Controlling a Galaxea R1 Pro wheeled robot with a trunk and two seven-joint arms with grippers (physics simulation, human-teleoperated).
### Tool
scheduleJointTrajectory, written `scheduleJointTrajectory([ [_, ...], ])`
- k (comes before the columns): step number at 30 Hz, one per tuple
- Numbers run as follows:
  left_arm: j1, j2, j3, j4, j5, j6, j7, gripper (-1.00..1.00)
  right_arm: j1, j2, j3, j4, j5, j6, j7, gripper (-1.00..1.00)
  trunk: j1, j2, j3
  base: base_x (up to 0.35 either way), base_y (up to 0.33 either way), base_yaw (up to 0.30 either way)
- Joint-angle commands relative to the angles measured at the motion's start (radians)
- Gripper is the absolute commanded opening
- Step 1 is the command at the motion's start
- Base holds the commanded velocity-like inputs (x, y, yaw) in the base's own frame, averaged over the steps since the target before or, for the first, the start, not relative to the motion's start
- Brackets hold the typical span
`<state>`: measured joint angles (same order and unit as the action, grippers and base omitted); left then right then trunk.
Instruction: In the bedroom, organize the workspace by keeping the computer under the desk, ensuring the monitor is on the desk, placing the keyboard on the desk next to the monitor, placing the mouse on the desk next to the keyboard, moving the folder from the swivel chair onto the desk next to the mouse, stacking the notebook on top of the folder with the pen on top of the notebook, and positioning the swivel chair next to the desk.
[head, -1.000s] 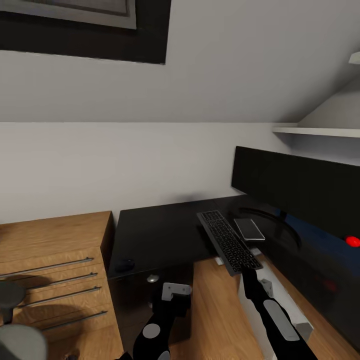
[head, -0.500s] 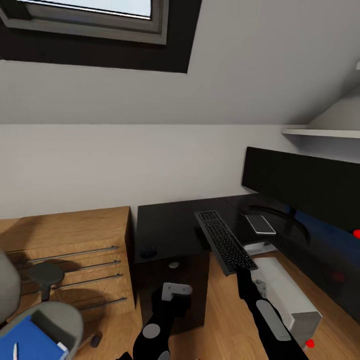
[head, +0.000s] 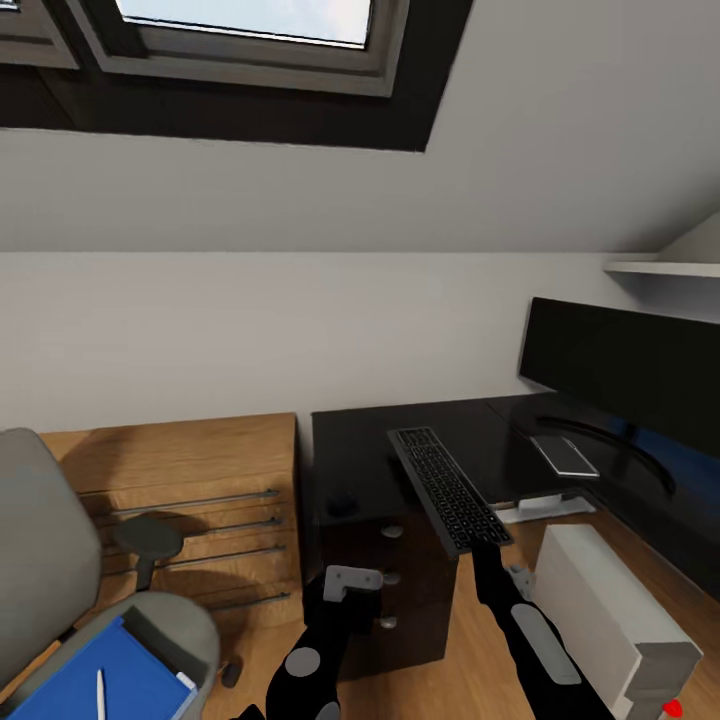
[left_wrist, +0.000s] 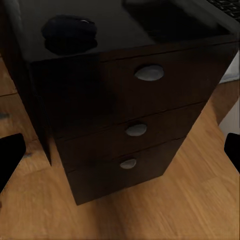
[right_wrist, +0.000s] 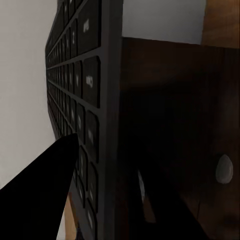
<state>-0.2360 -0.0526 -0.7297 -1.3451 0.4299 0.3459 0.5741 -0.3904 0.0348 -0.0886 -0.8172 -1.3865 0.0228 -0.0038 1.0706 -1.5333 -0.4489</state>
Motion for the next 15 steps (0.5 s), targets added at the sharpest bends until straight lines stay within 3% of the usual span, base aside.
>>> scheduleJointTrajectory([
  [1, -0.001, 0.000, -0.002, -0.001, 0.007, 0.002, 0.008, 1.00, -0.001, 0.001, -0.003, -0.002, -0.009, 0.004, -0.001, -1.00, 0.000, -0.001, -0.001, 0.212, 0.214, 0.010],
  [15, -0.001, 0.000, -0.002, 0.000, 0.006, 0.002, 0.009, 1.00, -0.001, 0.001, -0.002, -0.001, -0.011, 0.005, -0.003, -1.00, 0.000, -0.001, -0.001, 0.034, 0.032, 0.001],
])
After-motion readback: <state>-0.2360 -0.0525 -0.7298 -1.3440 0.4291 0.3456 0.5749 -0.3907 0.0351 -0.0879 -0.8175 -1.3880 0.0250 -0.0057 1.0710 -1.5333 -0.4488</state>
